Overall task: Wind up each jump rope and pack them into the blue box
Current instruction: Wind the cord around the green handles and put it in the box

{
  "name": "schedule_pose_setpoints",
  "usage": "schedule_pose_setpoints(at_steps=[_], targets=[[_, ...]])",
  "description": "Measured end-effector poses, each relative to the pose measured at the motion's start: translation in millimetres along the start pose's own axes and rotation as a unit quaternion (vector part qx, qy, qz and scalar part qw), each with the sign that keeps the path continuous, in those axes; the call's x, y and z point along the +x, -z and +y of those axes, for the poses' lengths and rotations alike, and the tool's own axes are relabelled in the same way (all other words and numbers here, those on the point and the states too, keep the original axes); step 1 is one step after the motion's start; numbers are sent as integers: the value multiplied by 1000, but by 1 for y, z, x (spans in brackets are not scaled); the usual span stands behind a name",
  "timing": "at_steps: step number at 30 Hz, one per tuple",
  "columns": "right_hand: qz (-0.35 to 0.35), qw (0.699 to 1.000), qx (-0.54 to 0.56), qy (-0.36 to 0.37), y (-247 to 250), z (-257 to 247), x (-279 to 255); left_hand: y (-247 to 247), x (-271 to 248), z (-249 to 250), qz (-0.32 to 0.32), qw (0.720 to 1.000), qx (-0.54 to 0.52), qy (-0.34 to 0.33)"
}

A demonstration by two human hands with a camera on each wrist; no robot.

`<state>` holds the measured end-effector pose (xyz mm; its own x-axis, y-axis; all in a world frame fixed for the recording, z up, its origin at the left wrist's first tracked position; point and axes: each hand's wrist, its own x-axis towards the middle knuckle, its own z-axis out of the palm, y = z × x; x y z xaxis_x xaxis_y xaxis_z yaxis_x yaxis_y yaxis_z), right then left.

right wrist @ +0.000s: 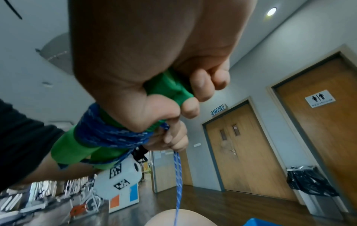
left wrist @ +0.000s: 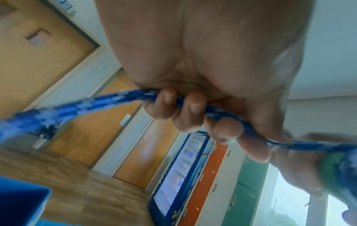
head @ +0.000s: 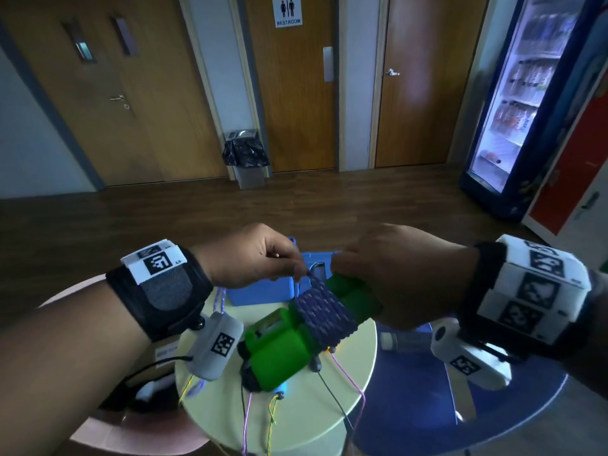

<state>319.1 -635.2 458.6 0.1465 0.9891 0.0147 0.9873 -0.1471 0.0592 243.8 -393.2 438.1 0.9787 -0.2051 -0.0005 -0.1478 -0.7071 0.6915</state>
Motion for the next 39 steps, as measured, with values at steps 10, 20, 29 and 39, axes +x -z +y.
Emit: schedule_pose_setpoints(at_steps=[10, 20, 29, 39], targets=[[177, 979, 89, -38, -15, -8, -19, -67, 3, -25, 65, 932, -355, 40], [251, 943, 116, -182, -24, -14, 9, -122, 7, -1, 247, 802, -544, 31], [222, 941, 108, -230, -30, -21, 28, -117, 1, -3, 358, 851, -381, 48], [128, 921, 15, -368, -67, 23, 59, -142, -2, -8, 300, 897, -297, 132]])
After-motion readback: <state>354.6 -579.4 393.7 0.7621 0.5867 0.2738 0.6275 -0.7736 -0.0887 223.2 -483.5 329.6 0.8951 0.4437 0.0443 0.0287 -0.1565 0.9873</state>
